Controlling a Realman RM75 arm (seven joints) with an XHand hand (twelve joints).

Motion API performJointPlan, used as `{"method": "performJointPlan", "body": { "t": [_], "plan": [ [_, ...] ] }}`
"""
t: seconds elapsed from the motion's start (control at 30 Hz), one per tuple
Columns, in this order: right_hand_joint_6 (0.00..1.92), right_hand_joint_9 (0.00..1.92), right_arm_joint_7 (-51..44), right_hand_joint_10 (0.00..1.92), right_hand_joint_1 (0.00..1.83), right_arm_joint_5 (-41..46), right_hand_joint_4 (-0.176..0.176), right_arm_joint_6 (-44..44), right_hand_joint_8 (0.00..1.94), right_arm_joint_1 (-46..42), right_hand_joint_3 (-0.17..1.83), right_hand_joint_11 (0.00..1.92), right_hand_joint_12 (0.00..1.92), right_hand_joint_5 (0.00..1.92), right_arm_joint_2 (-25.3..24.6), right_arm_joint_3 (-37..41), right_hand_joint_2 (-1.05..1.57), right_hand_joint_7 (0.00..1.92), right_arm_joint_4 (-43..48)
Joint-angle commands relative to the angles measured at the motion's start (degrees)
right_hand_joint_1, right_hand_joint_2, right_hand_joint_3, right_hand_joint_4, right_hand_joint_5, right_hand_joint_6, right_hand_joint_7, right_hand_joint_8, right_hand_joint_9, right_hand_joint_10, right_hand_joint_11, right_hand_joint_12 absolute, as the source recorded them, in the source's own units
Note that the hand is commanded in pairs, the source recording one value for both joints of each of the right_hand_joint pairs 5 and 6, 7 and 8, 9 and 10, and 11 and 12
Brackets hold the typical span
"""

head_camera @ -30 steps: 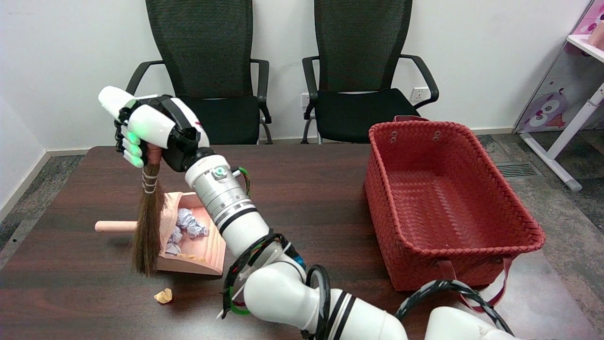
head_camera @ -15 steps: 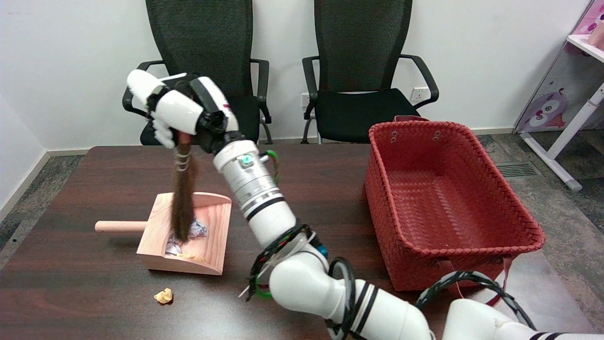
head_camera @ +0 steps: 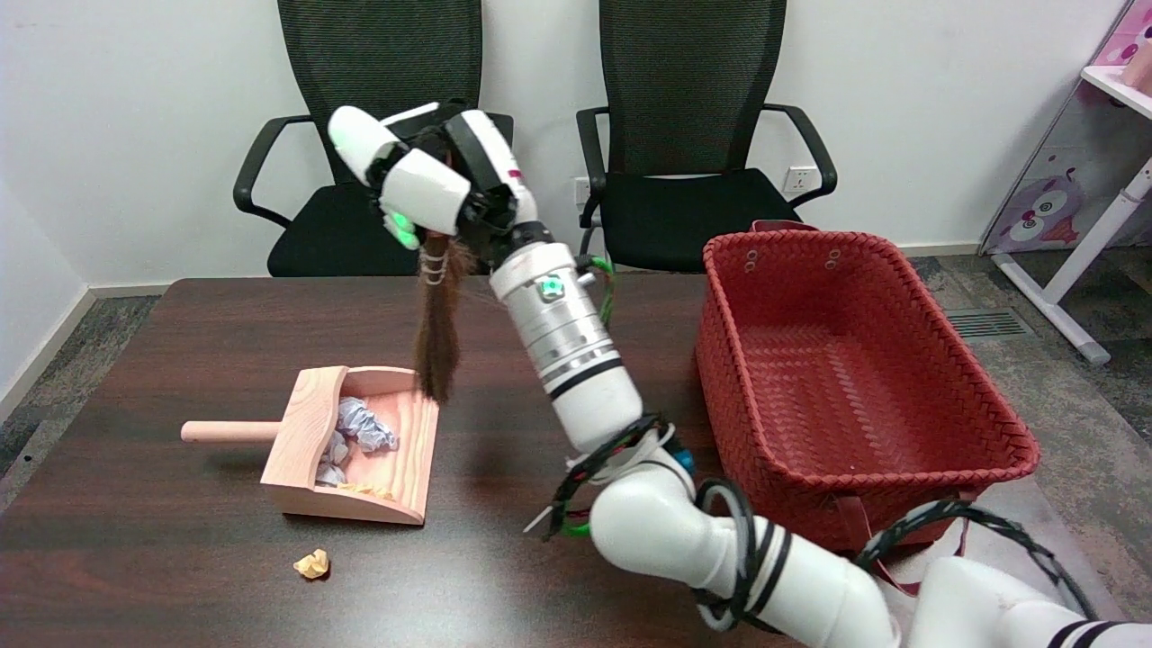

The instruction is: Sweep the paper ball into the dustpan.

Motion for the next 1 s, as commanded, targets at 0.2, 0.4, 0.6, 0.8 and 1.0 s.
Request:
{"method": "performJointPlan", "body": {
  "t": [0.2, 0.4, 0.6, 0.8, 1.0],
  "plan": [
    [1.92, 1.92, -3.67, 1.92, 1.01, 6.76, 0.017, 0.89, 1.92, -4.09, 0.72, 1.92, 1.92, 1.92, 10.44, -2.58, 1.57, 1.92, -9.42],
    [1.92, 1.92, -3.67, 1.92, 1.01, 6.61, 0.018, -1.66, 1.92, -7.81, 0.86, 1.92, 1.92, 1.92, 9.85, -5.05, 1.57, 1.92, -14.93],
    [1.92, 1.92, -4.49, 1.92, 1.01, 5.96, 0.023, -1.46, 1.92, -12.73, 1.13, 1.92, 1.92, 1.92, 9.50, -7.77, 1.57, 1.92, -19.80],
    [1.92, 1.92, -5.08, 1.92, 1.00, 5.96, 0.016, -1.63, 1.92, -19.79, 1.26, 1.92, 1.92, 1.92, 5.94, -8.70, 1.57, 1.92, -23.25],
    [1.92, 1.92, -5.08, 1.92, 0.98, 6.49, -0.009, -2.74, 1.92, -20.67, 1.31, 1.92, 1.92, 1.92, 0.87, -11.61, 1.57, 1.92, -21.69]
  ]
}}
